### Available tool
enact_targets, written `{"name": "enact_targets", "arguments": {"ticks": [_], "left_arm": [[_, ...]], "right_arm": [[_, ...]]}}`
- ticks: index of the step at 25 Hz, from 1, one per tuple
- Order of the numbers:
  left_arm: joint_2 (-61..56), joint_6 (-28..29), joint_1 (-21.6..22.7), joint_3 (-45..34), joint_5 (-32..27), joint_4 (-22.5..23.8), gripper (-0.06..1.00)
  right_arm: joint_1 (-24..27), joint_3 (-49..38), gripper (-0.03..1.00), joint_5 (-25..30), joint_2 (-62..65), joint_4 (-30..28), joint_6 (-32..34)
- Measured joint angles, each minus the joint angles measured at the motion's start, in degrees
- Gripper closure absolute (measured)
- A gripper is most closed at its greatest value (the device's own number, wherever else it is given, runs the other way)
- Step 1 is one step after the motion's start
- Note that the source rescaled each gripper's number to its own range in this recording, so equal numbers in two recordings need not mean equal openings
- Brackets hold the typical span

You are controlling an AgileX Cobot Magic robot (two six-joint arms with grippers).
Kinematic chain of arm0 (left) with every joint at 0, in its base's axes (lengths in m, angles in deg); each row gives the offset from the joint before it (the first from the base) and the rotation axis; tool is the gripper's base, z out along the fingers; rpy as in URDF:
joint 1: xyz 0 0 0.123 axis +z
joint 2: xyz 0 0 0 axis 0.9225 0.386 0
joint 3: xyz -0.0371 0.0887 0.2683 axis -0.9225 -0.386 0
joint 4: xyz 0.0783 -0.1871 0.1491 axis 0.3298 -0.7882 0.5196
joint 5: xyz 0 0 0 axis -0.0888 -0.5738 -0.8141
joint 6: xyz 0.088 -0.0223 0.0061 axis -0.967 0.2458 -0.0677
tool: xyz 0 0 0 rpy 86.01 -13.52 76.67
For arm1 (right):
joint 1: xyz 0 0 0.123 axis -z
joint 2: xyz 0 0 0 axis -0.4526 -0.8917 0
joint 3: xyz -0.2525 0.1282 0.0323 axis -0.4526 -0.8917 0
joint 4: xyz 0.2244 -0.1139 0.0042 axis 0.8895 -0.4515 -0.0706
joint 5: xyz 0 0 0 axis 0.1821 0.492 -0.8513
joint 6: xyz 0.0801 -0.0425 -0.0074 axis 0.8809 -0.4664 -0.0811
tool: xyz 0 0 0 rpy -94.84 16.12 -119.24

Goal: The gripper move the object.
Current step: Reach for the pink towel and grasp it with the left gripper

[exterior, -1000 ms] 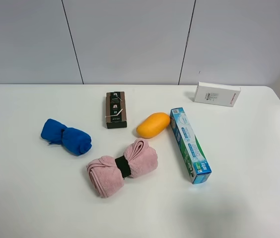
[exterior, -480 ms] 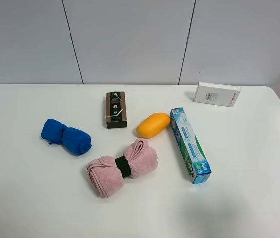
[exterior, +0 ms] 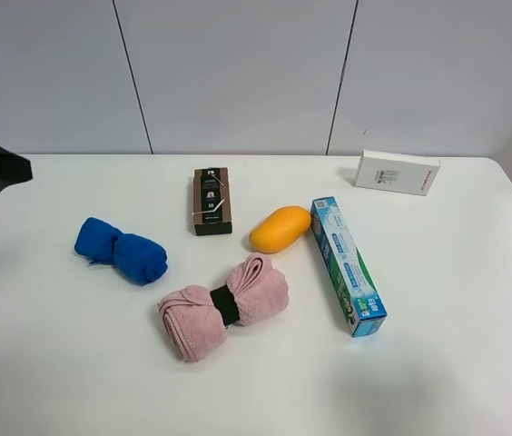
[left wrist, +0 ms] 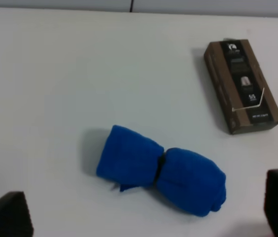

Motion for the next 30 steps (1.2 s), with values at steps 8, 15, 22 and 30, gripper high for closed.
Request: {"name": "enact_targets", "arguments": {"ticks": [8, 15, 22, 30], "left_arm": [[14.07, -0.02, -11.13, 11.81, 3.67, 2.11, -0.06], [21.77, 0.02, -23.78, 19.39, 1.94, 3.61, -0.06], [24.49, 0.04, -35.33, 19.54, -3.88, 6.29, -0.06], [28.36, 1.37, -43.93, 19.54, -4.49, 7.43, -0.06]], "right_arm": [[0.00, 0.00, -0.03, 0.00, 0.00, 0.00, 0.00], [0.00, 0.00, -0.03, 0.00, 0.00, 0.00, 0.00], [0.00, 0.00, -0.03, 0.00, 0.00, 0.00, 0.00], [0.00, 0.00, -0.03, 0.00, 0.00, 0.00, 0.00]]}}
